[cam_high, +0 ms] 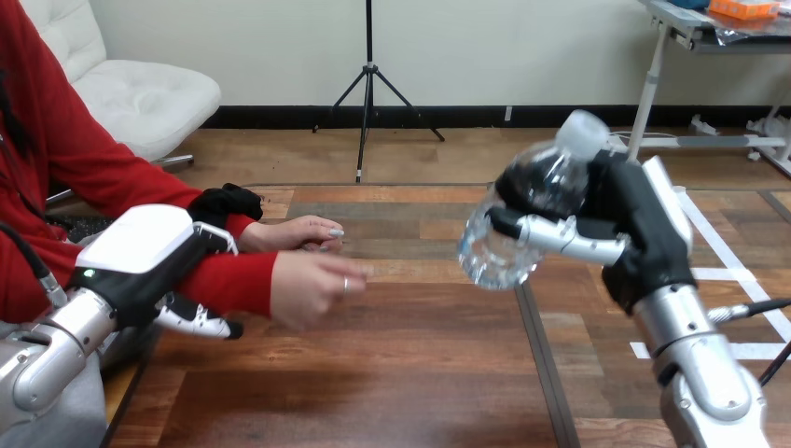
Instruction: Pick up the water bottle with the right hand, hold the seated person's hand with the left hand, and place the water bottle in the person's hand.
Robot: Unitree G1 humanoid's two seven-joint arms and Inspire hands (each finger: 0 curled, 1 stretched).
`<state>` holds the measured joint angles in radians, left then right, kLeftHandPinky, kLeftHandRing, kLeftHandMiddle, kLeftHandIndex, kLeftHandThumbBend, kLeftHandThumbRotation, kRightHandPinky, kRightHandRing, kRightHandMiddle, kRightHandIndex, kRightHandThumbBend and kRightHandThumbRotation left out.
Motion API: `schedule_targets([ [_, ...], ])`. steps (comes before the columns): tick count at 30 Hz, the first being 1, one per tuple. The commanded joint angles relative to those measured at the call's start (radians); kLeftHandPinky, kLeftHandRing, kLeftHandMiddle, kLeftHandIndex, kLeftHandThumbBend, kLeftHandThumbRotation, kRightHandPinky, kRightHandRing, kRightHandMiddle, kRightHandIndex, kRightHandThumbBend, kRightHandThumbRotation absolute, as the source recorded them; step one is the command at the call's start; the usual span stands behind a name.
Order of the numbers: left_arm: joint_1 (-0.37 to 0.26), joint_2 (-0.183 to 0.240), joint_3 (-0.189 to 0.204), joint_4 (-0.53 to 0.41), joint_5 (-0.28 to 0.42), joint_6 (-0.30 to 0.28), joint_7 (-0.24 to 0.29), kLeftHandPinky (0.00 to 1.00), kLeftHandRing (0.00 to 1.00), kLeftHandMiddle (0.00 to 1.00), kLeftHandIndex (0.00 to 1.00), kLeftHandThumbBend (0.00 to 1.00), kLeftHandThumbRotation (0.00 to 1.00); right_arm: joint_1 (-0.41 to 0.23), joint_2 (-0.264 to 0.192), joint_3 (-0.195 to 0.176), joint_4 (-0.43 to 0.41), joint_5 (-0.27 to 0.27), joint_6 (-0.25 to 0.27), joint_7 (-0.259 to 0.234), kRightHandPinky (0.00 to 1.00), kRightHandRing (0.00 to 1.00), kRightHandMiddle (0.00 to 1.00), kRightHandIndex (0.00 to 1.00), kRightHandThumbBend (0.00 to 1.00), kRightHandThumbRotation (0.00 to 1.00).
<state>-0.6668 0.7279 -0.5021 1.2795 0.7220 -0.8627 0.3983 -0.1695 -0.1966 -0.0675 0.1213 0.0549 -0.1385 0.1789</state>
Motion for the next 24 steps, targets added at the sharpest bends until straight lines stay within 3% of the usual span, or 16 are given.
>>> schedule_targets([
  [1,0.007,-0.028,0.03,-0.045,-0.036,-0.026,-0.01,0.41,0.47,0.52,0.54,0.8,0.32,-0.124,0.006,0.002,0.074,-0.005,-0.088,0.005,0.24,0.28,0.38,0.4,0.76,0.0],
  [10,0.025,-0.04,0.051,-0.065,-0.065,-0.079,-0.02,0.43,0.48,0.54,0.55,0.8,0.32,-0.155,0.011,0.008,0.17,-0.009,-0.146,0.013,0.24,0.29,0.39,0.41,0.78,0.0],
  [24,0.048,-0.06,0.084,-0.095,-0.103,-0.122,-0.054,0.4,0.46,0.53,0.54,0.79,0.3,-0.193,0.012,0.018,0.26,-0.043,-0.185,-0.004,0.25,0.29,0.39,0.42,0.8,0.0],
])
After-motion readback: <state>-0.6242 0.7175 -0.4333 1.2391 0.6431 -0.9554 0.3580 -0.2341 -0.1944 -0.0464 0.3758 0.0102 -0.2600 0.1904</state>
